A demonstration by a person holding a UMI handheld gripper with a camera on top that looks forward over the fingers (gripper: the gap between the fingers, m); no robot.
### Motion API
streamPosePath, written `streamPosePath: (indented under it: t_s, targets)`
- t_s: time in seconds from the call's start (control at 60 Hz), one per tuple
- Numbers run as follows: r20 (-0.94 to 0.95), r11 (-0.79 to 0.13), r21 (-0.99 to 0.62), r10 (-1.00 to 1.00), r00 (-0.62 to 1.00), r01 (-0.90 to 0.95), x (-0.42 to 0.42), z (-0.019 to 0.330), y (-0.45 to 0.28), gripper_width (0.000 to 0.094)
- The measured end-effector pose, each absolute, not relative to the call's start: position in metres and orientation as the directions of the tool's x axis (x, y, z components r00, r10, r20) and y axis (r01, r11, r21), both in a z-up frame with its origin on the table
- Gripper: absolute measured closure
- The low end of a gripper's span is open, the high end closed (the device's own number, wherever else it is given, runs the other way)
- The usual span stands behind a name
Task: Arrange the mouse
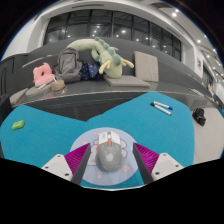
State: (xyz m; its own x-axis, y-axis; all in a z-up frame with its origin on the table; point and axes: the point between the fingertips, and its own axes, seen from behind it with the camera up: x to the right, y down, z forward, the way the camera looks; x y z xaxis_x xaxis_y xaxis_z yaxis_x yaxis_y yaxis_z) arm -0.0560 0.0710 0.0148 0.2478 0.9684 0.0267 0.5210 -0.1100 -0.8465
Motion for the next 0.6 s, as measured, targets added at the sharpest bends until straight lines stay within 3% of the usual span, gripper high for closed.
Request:
streamPosePath:
  t_s: [0.25, 0.45, 0.6]
  targets:
    - [0.041, -0.057, -0.9, 0.976, 0.213, 0.432, 0.082, 0.093, 0.022, 0.0087]
    - [0.014, -0.059, -0.89, 0.987, 0.157, 0.452, 0.194, 0.094, -0.023, 0.0089]
    - [0.015, -0.055, -0.869, 0.99, 0.139, 0.491, 0.231, 0.081, -0.04, 0.0088]
